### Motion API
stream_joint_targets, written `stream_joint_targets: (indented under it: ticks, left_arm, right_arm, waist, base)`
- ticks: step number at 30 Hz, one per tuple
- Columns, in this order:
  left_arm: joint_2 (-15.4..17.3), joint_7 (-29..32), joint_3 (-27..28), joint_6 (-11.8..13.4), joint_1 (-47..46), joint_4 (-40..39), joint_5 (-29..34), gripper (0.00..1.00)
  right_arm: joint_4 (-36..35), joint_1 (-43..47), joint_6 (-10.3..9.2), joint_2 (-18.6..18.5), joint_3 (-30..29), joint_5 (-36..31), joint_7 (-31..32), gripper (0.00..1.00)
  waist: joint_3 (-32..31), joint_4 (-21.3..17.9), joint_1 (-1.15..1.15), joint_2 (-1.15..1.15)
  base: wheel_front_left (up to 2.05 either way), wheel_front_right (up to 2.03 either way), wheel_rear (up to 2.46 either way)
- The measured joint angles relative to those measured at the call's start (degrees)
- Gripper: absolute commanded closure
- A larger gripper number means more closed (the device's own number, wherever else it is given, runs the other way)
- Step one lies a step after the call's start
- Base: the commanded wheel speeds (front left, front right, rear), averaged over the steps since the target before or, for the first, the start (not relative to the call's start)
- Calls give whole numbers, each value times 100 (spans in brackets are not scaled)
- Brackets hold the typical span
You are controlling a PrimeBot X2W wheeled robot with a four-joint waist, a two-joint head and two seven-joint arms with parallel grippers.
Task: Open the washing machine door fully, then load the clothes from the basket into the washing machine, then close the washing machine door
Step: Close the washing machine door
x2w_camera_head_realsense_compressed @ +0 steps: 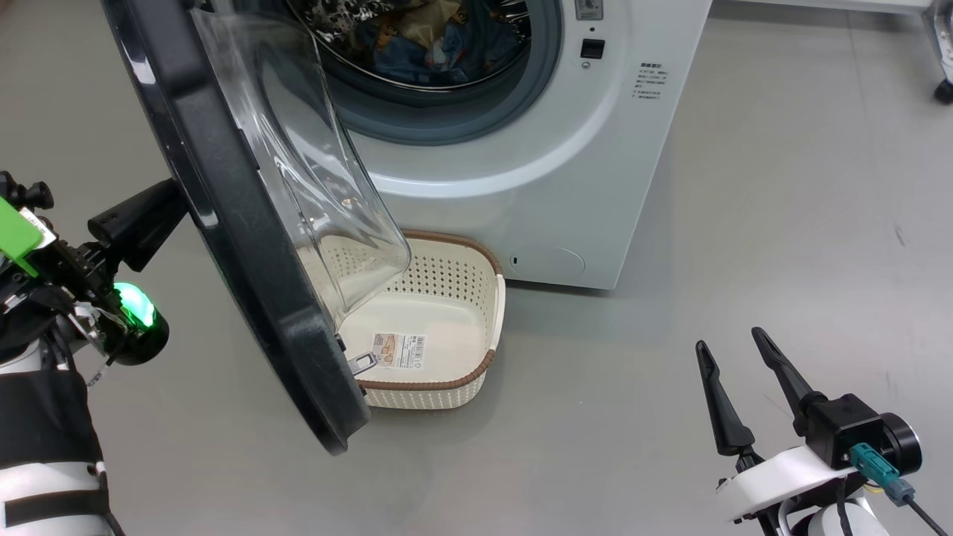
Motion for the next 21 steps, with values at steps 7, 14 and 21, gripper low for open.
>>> stream_joint_targets:
  ticks: [7, 14, 21]
  left_arm:
    - [-93, -275, -16, 49, 4, -245, 222, 100]
    - [-153, -525, -129, 78, 5, -458, 348, 100]
    - [-281, -771, -245, 78, 2, -538, 495, 100]
  right_arm:
    - [-1, -2, 0, 22, 15, 0, 0, 0]
    - [-5, -18, 0, 33, 29, 0, 0, 0]
    - [-5, -56, 0, 45, 56, 0, 0, 0]
  waist:
    - [-18, -313, 0, 0]
    - [-18, -612, 0, 0]
    - [9, -904, 0, 0]
  base:
    - [0, 0, 0]
    - [0, 0, 0]
    - [0, 0, 0]
